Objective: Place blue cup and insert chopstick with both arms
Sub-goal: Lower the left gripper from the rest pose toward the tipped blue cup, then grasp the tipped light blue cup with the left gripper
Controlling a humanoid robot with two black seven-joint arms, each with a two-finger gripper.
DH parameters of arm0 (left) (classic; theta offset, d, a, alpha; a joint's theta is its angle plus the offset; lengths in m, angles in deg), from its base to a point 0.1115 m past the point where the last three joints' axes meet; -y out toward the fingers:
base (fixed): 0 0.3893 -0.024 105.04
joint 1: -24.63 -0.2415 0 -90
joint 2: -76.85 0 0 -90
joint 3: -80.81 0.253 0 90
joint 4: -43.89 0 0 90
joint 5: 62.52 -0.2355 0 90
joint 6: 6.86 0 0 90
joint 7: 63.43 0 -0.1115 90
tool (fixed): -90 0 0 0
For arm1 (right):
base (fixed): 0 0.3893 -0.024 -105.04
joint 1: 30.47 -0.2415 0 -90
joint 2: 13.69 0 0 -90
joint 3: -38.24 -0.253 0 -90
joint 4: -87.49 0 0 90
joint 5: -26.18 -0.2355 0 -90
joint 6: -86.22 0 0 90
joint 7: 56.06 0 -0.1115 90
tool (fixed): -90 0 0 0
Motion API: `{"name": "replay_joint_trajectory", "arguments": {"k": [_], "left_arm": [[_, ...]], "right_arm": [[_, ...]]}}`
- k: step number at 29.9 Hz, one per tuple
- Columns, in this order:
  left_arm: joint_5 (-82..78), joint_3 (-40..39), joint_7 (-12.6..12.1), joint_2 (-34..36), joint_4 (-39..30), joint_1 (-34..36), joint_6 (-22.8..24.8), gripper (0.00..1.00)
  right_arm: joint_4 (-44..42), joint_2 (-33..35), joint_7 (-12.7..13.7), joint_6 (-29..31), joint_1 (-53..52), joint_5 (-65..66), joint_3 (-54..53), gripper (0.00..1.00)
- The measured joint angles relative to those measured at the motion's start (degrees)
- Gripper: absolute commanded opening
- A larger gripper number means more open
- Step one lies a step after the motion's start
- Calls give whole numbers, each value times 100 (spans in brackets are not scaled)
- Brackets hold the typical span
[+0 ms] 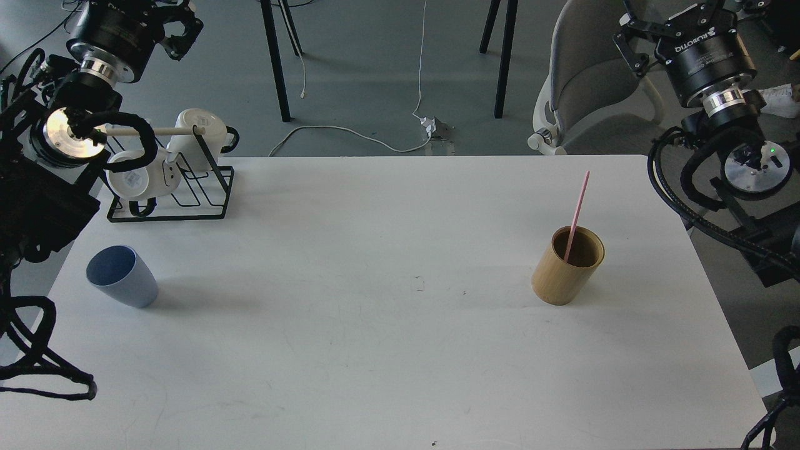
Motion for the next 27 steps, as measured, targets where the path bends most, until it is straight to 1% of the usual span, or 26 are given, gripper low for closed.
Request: {"name": "replay_joint_trajectory", "arguments": {"k": [3,6,9,12,16,21,25,27], "left_arm": [[-133,24,-1,591,-1103,-362,0,99],[-672,83,-62,1202,-1951,-478,0,99],[-1715,282,-102,1800,-2477,-495,3,99],[-2881,364,-103,2296,-2729,-508,2,99],[-3989,380,-71,2859,-3110,-650,0,99],[-5409,389,-61,3537,-3647,-1098,1,99],[-6872,392,-58,3879,-3734,-1561,0,99],[-7551,414,6,3953,-3738,-1791,-54,99]], "right_arm": [[-31,5,0,0,0,4,0,100],[-31,27,0,0,-3,5,-9,100],[-31,55,0,0,-7,5,-15,100],[-22,132,0,0,-7,5,-17,100],[-24,194,-6,0,-5,5,-22,100],[-30,240,-8,0,0,5,-28,100],[-30,299,-8,0,-1,5,-125,100],[-30,302,-8,0,-8,5,-163,100]]}}
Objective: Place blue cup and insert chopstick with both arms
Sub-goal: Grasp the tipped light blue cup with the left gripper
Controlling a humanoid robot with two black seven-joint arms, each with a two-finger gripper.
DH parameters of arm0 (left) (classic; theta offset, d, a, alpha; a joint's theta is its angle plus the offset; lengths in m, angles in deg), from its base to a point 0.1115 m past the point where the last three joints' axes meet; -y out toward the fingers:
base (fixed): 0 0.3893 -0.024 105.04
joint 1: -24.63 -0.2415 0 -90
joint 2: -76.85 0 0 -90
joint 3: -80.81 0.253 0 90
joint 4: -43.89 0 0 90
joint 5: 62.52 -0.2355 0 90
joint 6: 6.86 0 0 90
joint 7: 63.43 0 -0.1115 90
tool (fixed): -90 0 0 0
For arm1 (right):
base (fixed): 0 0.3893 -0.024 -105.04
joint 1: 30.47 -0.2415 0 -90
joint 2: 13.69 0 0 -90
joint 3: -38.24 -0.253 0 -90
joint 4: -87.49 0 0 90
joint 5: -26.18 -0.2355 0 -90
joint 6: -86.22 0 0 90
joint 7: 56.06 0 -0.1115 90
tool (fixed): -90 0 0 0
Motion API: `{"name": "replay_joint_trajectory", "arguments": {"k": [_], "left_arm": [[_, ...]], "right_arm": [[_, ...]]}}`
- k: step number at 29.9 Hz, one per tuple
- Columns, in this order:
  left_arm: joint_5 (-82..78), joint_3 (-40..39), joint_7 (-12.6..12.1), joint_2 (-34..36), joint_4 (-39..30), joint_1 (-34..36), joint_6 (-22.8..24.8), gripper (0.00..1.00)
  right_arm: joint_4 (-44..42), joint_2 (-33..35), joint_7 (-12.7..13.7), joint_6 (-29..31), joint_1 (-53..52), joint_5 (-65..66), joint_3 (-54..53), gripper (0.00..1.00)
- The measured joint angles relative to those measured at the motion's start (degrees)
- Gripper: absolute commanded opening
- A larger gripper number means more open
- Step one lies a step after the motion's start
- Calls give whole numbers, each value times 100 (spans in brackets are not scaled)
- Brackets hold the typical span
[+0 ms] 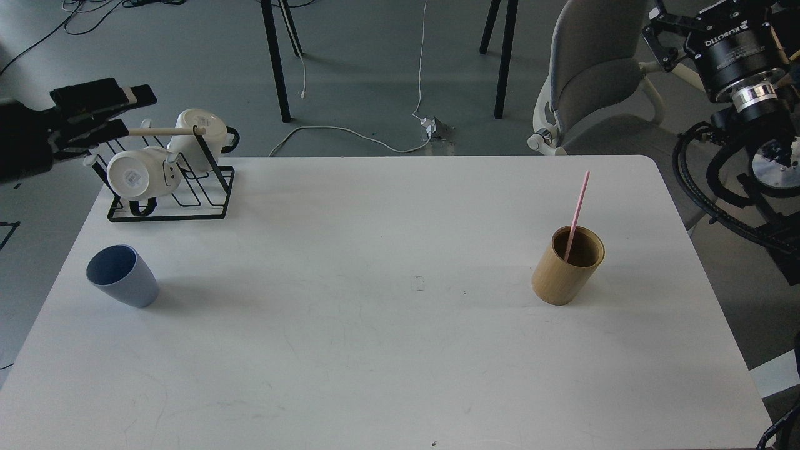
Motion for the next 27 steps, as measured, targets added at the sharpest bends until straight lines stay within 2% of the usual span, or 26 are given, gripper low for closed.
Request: {"name": "replay_joint_trajectory", "arguments": {"k": [5,9,14,18,27], "left_arm": [[-1293,267,351,68,167,-498,-950,98],[-2127,814,523,-113,855,-594,-1444,94],[-2796,1124,747,-537,1533,-572,-1725,80],[-3394,1141,924,-648,1722,-590,-1816,77],[-3672,1160,988,-1296,2666,-584,-1833,64]], "right_arm": [[1,6,8,0,-9,0,-20,100],[25,6,8,0,-17,0,-27,100],[36,22,8,0,-19,-3,-32,100],[36,45,8,0,-19,-8,-32,100],[38,58,1,0,-9,-9,-32,100]]}}
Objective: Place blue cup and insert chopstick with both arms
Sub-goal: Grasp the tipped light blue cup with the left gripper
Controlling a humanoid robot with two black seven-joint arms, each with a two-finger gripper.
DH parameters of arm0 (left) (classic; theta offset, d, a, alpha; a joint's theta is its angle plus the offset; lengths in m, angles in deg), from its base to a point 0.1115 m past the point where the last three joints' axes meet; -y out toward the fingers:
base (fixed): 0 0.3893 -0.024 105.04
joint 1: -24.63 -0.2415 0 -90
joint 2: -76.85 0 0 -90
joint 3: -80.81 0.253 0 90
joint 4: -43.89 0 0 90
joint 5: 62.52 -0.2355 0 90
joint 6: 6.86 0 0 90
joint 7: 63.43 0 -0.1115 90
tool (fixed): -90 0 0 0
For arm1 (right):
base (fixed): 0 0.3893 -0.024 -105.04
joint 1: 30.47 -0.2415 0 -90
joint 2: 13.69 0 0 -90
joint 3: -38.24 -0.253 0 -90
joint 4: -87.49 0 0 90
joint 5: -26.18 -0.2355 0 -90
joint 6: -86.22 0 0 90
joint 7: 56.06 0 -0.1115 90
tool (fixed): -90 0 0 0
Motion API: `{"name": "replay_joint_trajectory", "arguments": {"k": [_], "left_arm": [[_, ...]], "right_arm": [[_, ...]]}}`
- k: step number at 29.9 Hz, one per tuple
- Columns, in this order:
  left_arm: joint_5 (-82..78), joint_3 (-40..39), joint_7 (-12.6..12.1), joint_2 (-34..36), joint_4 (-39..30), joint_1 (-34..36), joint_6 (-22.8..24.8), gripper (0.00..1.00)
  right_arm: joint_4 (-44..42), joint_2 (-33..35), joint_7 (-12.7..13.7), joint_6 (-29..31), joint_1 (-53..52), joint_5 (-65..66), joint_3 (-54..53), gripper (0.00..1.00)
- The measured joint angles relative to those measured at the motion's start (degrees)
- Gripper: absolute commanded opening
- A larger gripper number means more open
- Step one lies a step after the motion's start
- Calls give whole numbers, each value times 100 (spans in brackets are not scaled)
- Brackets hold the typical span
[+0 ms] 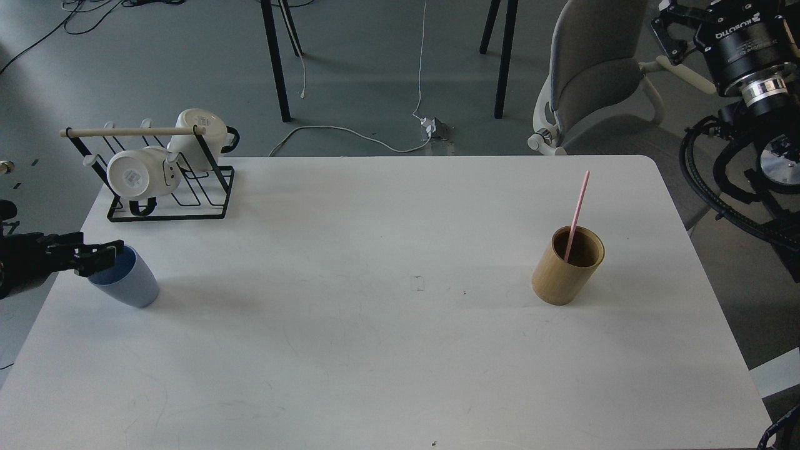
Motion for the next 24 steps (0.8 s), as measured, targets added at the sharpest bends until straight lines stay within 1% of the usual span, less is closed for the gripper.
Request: {"name": "replay_joint_trajectory", "arguments": {"k": [2,5,10,11,16,18,24], "left_arm": [[-29,0,20,-112,179,-3,0,62],[-50,1,64,-218,338,-11,0,54],[-175,1,101,-370,529,-12,0,46],[-205,15,121,-412,564,-11,-1,42],[-233,235,287,-499,727,31,-53,9],[-205,272,310,-501,742,44,-58,6],[-138,268,325,-500,744,129,-58,3]], "right_arm": [[4,0,-1,0,0,0,0,100],[7,0,-1,0,7,0,2,100],[7,0,-1,0,9,0,3,100],[7,0,-1,0,9,0,3,100],[7,4,-1,0,9,0,3,100],[7,16,-1,0,9,0,3,100],[7,24,-1,0,9,0,2,100]]}}
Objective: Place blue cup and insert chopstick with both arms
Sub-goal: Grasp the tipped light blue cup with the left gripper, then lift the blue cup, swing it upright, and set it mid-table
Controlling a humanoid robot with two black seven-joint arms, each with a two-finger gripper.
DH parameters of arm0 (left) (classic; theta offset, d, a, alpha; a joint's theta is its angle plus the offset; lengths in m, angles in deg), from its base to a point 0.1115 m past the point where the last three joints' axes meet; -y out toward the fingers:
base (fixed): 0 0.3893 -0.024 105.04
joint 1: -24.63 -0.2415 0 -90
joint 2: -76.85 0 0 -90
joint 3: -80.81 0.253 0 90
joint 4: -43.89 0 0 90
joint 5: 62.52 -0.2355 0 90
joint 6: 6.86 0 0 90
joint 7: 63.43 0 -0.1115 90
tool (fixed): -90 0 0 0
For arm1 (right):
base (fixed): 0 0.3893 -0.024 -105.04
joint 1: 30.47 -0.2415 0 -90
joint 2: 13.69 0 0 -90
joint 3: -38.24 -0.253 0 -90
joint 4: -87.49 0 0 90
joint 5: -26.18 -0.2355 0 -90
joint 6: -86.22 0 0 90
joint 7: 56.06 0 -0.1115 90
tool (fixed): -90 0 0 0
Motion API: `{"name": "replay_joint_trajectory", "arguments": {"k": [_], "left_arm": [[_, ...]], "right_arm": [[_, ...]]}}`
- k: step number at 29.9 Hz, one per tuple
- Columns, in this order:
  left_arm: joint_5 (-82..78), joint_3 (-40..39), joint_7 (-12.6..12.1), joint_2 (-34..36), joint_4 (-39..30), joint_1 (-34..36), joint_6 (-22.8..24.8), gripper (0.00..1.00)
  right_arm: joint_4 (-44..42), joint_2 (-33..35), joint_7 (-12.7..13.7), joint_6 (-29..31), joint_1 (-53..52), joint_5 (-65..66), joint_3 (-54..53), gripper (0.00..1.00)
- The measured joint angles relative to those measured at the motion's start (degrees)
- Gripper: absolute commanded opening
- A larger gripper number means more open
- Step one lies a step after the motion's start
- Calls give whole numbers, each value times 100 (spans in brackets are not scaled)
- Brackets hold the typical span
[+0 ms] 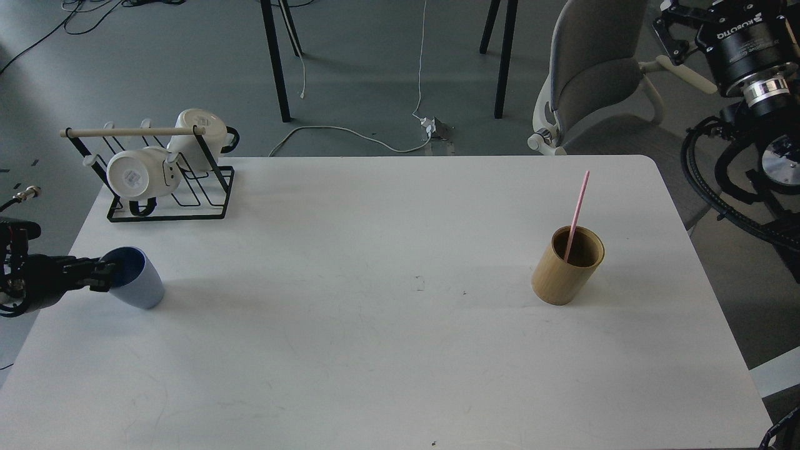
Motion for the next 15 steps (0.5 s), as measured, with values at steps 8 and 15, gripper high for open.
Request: {"name": "replay_joint_trajectory", "arguments": {"k": [8,15], "left_arm": [[54,26,179,188,-826,735,484,1],[35,32,-296,418,-2462,1830,1639,1]], "right_arm": [[0,35,0,0,0,1,0,100],[0,349,3,0,-40,8,13,100]]}}
